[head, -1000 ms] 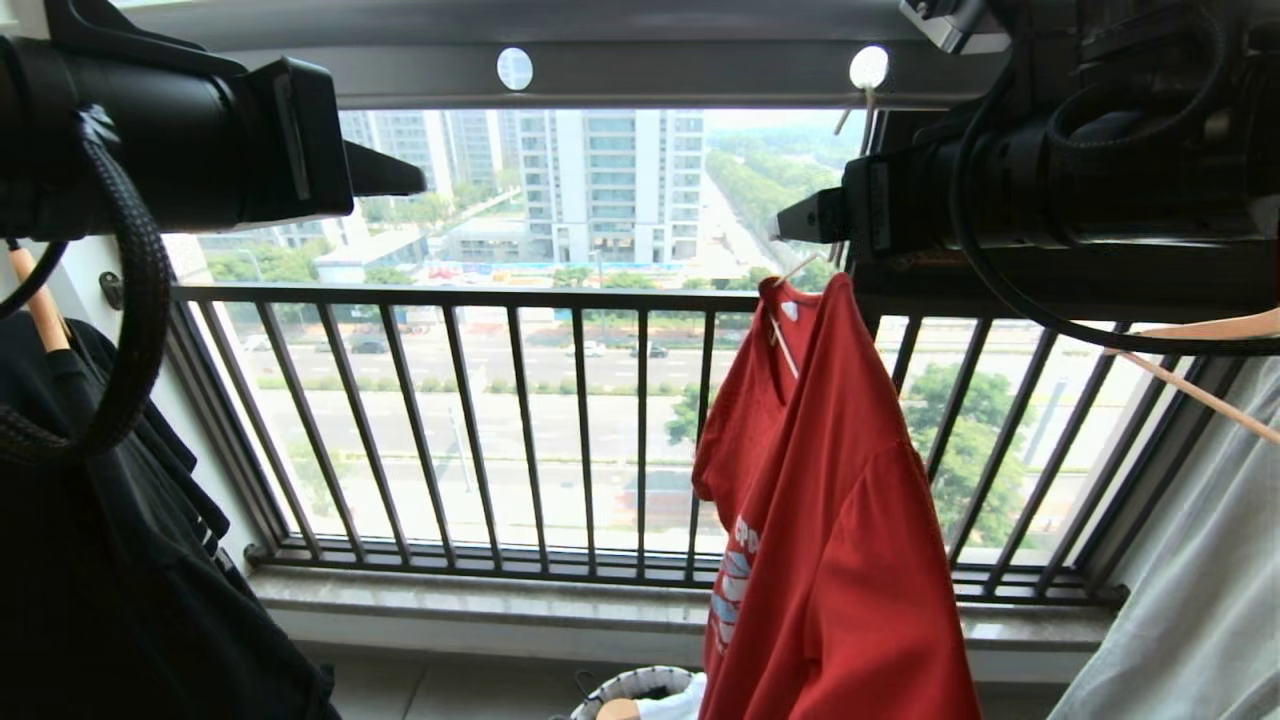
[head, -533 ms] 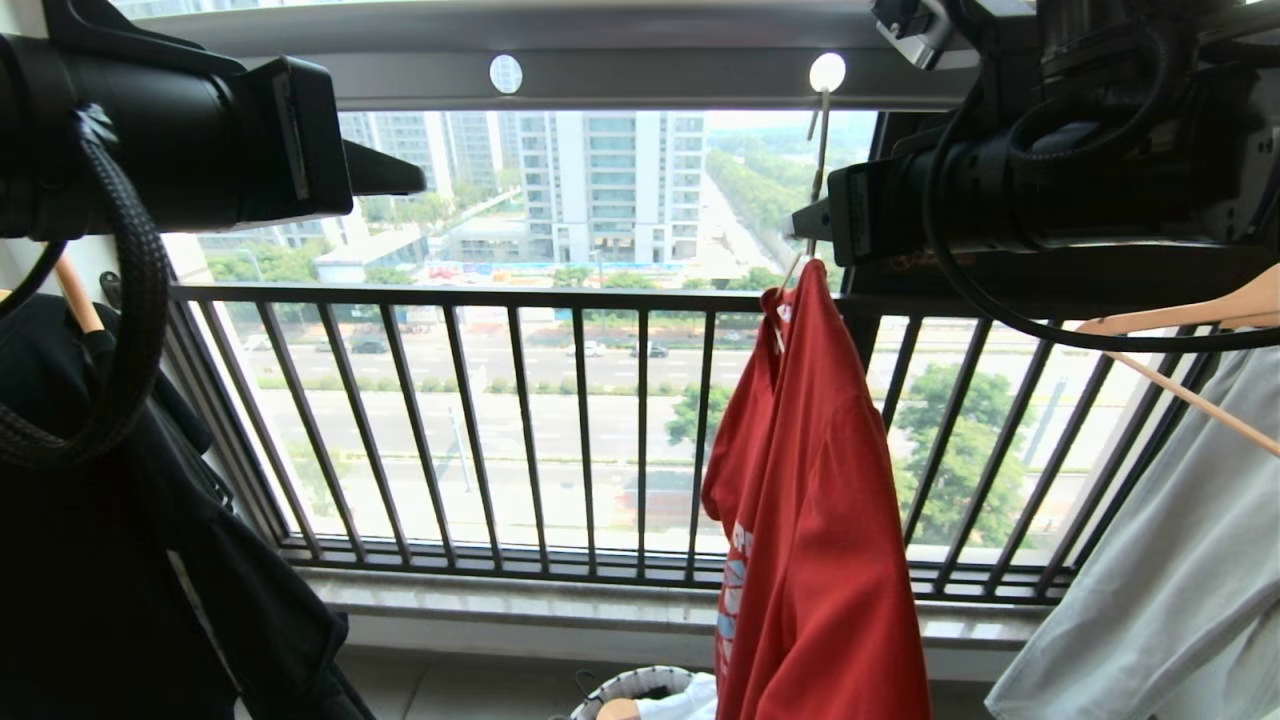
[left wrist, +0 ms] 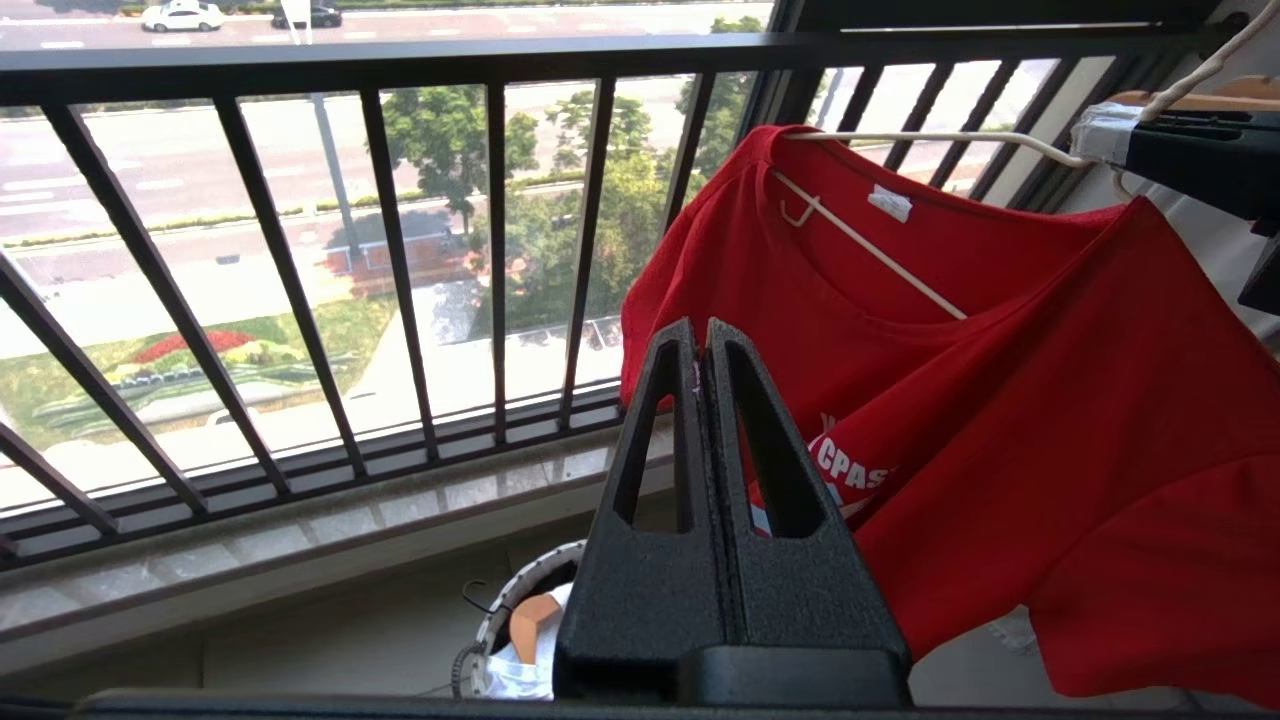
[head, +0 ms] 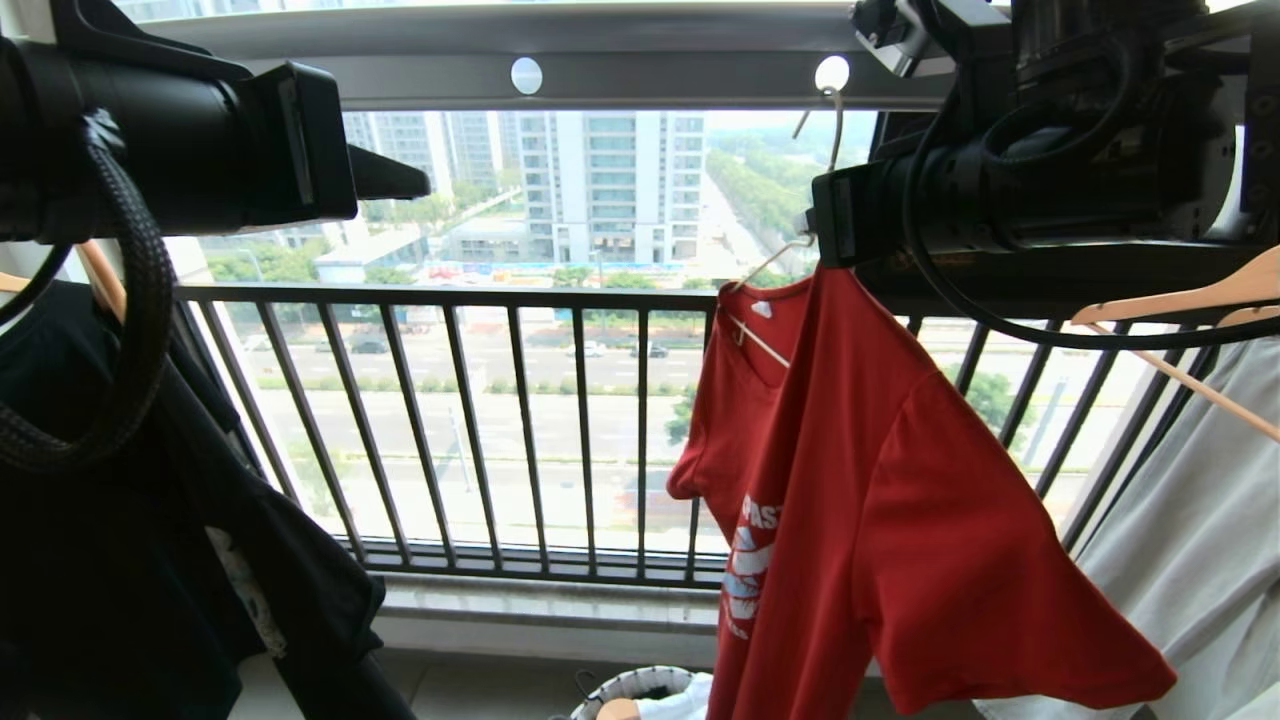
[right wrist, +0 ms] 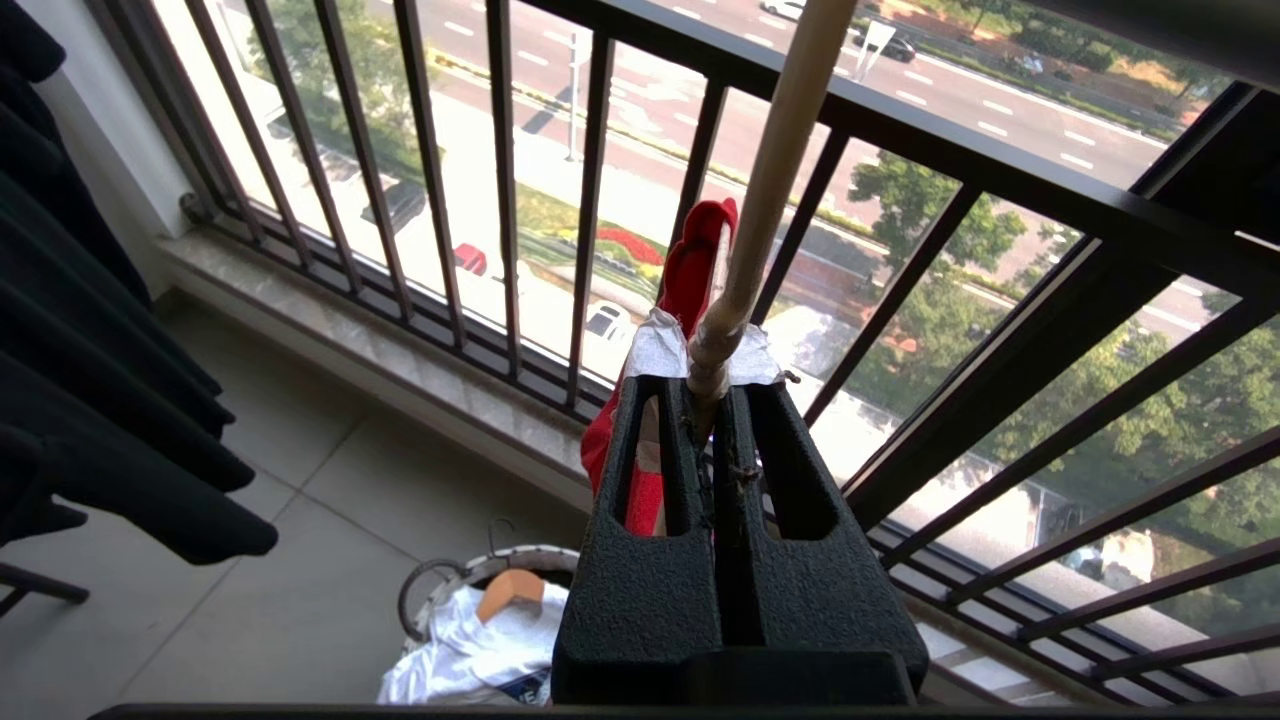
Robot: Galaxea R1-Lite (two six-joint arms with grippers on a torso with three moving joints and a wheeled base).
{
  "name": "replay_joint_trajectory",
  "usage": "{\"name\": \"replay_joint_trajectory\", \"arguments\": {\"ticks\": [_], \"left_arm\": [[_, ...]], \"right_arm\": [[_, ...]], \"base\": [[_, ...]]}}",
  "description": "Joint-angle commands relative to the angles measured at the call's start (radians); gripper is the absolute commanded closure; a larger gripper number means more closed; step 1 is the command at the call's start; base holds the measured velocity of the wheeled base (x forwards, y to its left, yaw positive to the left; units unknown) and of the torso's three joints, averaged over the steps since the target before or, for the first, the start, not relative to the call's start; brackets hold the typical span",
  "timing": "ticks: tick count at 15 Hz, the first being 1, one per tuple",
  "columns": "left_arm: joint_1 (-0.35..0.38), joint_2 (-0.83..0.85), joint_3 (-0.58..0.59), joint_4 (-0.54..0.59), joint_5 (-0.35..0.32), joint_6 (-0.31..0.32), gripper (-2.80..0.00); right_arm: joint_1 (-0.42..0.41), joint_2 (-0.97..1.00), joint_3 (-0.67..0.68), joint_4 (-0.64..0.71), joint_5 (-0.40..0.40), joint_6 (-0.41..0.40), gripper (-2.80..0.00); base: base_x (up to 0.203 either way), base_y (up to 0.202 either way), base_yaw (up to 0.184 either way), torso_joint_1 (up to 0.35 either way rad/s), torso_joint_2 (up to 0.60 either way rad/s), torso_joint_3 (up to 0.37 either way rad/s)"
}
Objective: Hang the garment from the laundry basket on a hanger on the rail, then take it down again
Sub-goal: Take the clothes off the clothes rack
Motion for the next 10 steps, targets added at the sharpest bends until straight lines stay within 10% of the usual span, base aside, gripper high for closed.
{"name": "replay_joint_trajectory", "arguments": {"ticks": [1, 6, 10], "left_arm": [[-0.001, 0.031, 0.004, 0.002, -0.001, 0.000, 0.00], [-0.001, 0.252, -0.029, -0.004, -0.049, -0.013, 0.00], [0.025, 0.343, -0.036, -0.006, -0.342, -0.049, 0.00]], "right_arm": [[-0.004, 0.017, -0.020, -0.001, 0.001, -0.001, 0.00], [-0.006, 0.019, -0.028, -0.001, 0.009, -0.002, 0.00], [-0.006, 0.010, -0.038, 0.001, 0.026, -0.010, 0.00]], "base": [[0.000, 0.000, 0.000, 0.000, 0.00, 0.000], [0.000, 0.000, 0.000, 0.000, 0.00, 0.000], [0.000, 0.000, 0.000, 0.000, 0.00, 0.000]]}}
